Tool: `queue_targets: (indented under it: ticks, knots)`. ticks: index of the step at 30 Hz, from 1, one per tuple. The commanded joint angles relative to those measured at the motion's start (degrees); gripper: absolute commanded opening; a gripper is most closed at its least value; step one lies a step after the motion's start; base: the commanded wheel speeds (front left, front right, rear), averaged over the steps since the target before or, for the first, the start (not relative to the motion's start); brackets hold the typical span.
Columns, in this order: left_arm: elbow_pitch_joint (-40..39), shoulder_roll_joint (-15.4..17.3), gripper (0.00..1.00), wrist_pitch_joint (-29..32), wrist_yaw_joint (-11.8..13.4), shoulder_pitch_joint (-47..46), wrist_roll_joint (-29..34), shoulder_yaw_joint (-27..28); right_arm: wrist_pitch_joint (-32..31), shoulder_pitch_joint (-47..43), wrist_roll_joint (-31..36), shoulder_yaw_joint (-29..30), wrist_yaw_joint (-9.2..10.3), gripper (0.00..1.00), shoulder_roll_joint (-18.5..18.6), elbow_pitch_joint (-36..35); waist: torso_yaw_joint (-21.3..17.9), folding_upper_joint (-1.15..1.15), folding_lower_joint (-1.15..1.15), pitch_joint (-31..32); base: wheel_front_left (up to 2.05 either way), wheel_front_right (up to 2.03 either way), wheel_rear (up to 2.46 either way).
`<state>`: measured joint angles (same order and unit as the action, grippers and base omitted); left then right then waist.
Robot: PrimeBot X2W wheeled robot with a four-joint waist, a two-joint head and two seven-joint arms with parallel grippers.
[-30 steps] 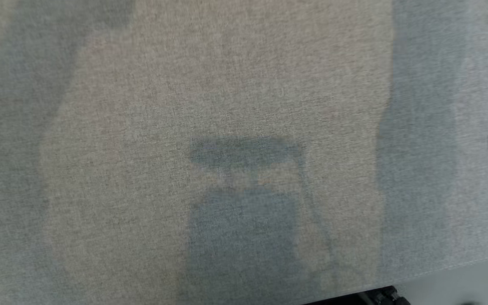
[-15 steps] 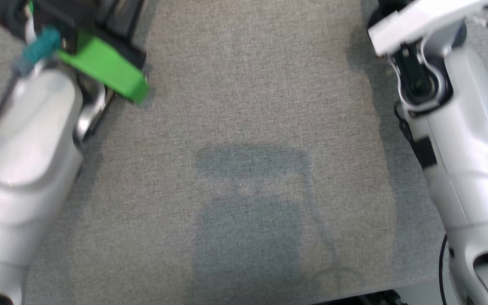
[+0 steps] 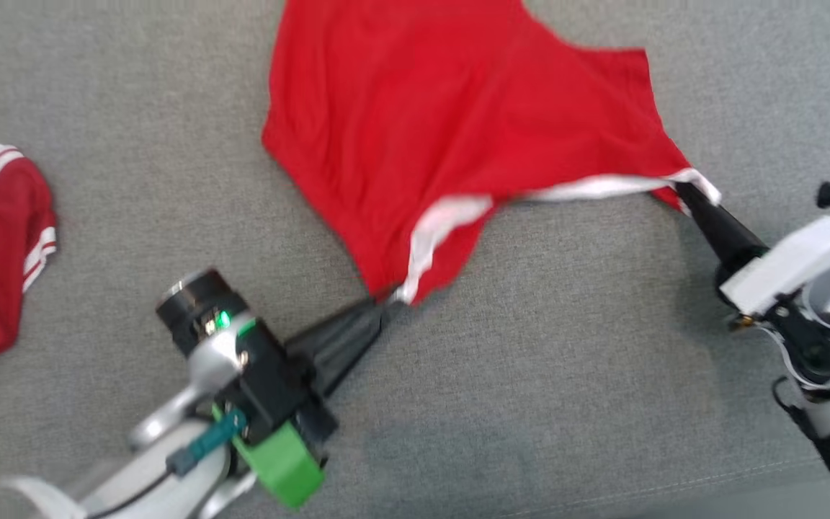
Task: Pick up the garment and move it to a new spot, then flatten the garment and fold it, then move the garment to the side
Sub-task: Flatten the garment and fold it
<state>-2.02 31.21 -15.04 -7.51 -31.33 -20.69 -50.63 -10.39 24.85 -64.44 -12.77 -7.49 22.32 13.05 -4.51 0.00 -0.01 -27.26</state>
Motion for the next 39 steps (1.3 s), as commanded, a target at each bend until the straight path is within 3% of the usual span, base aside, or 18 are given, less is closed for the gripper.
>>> queue_targets:
  ticks: [1,5,8,22,33,39]
  knots:
    - [-1.85,2.26,0.00,-0.18,0.08,2.31,-0.56,-2.17,-1.45,-2.14,-2.44,1.30,-0.01,0.00,1.68,-1.06,0.60,0.00,0.01,5.30,0.00,0.00,0.00]
    - [-4.29,6.20,0.00,-0.18,0.08,5.59,-1.41,-4.92,-3.37,-6.82,-6.57,4.81,-0.01,0.00,5.02,-3.35,0.58,0.00,0.01,7.06,0.00,0.00,0.00]
    - [-3.29,6.59,0.00,-0.18,0.08,7.53,-1.83,-4.85,-3.37,-8.83,-7.75,7.09,-0.01,0.00,6.13,-3.97,0.42,0.00,0.01,7.69,0.00,0.00,0.00]
    - [7.41,-1.25,0.03,-0.18,0.08,9.88,-0.27,-4.96,-3.66,-11.30,-1.56,2.93,-0.01,0.00,5.21,-4.68,0.02,0.00,0.01,9.77,0.00,0.00,0.00]
    - [4.24,-0.92,0.00,-0.18,0.08,13.97,-2.37,-4.45,-5.18,-16.85,-1.32,5.29,-0.01,0.00,8.53,-7.99,1.55,0.00,0.01,10.04,0.00,0.00,0.00]
    - [-0.38,-1.68,0.00,-0.18,0.08,12.30,-4.16,-1.78,-5.85,-12.11,-1.03,9.37,-0.01,0.00,8.27,-9.37,3.14,0.00,0.01,5.84,0.00,0.00,0.00]
